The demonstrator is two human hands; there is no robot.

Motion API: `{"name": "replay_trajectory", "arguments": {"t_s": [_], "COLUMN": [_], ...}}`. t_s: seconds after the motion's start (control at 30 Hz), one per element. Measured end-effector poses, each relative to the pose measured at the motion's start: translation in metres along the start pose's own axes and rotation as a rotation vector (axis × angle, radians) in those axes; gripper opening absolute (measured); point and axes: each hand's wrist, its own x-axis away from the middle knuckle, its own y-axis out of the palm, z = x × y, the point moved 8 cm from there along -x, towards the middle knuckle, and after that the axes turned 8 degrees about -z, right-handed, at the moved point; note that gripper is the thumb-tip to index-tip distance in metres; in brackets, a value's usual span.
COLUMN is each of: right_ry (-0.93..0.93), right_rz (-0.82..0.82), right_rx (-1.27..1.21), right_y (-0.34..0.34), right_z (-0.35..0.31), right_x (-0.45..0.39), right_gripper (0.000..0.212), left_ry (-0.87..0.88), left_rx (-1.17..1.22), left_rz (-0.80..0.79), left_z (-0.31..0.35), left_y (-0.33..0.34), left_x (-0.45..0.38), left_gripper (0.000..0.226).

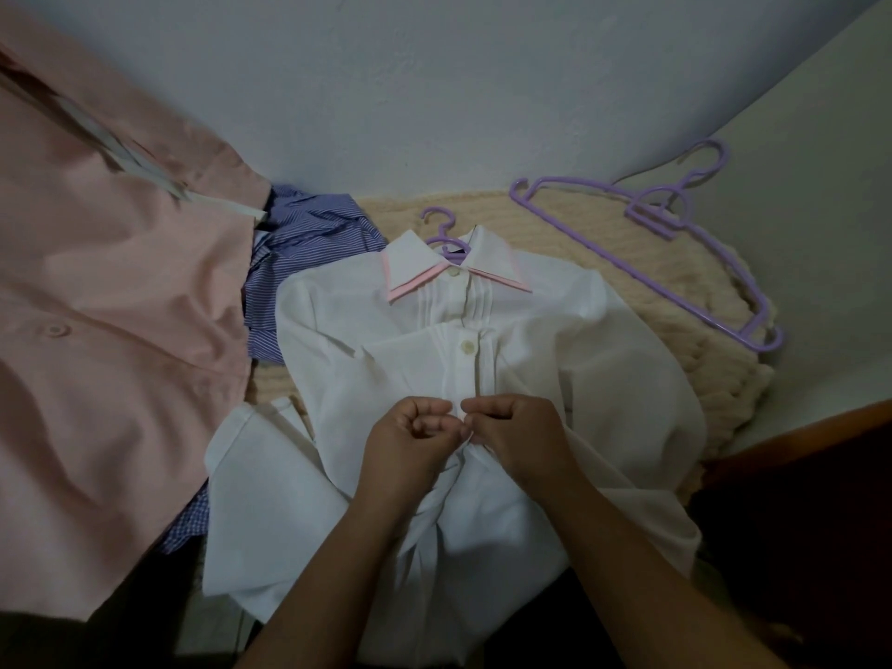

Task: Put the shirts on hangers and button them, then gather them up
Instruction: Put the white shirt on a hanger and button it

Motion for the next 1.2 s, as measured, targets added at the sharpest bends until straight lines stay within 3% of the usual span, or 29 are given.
{"name": "replay_trajectory", "arguments": {"t_s": [0.23, 0.4, 0.63, 0.83, 0.97, 1.13, 1.2], "right_ry": [-0.015, 0.089, 0.193, 0.12, 0.049, 0.114, 0.138], "right_rz": [0.076, 0.11, 0.158, 0.078, -0.03, -0.025, -0.025], "right_rx": [0.006, -0.203, -0.498, -0.535, -0.555, -0.691, -0.725], "right_y": [-0.002, 0.0, 0.003, 0.004, 0.004, 0.004, 0.005], "right_z": [0.003, 0.018, 0.028, 0.025, 0.02, 0.022, 0.022], "right_x": [0.003, 0.002, 0.001, -0.004, -0.007, -0.006, -0.005], "right_gripper": [0.019, 0.022, 0.024, 0.026, 0.036, 0.021, 0.019], "left_ry": [-0.034, -0.088, -0.001, -0.14, -0.27, -0.203, -0.129], "left_rx": [-0.038, 0.045, -0.018, 0.125, 0.289, 0.265, 0.2], "left_rz": [0.018, -0.062, -0.048, -0.147, -0.274, -0.2, -0.166], "left_z": [-0.005, -0.007, -0.006, -0.01, -0.009, -0.009, -0.009], "left_y": [-0.003, -0.003, 0.004, 0.001, 0.008, 0.008, 0.006], "left_x": [-0.004, -0.012, -0.012, -0.021, -0.017, -0.02, -0.019], "left_gripper": [0.016, 0.022, 0.03, 0.039, 0.031, 0.059, 0.056]}}
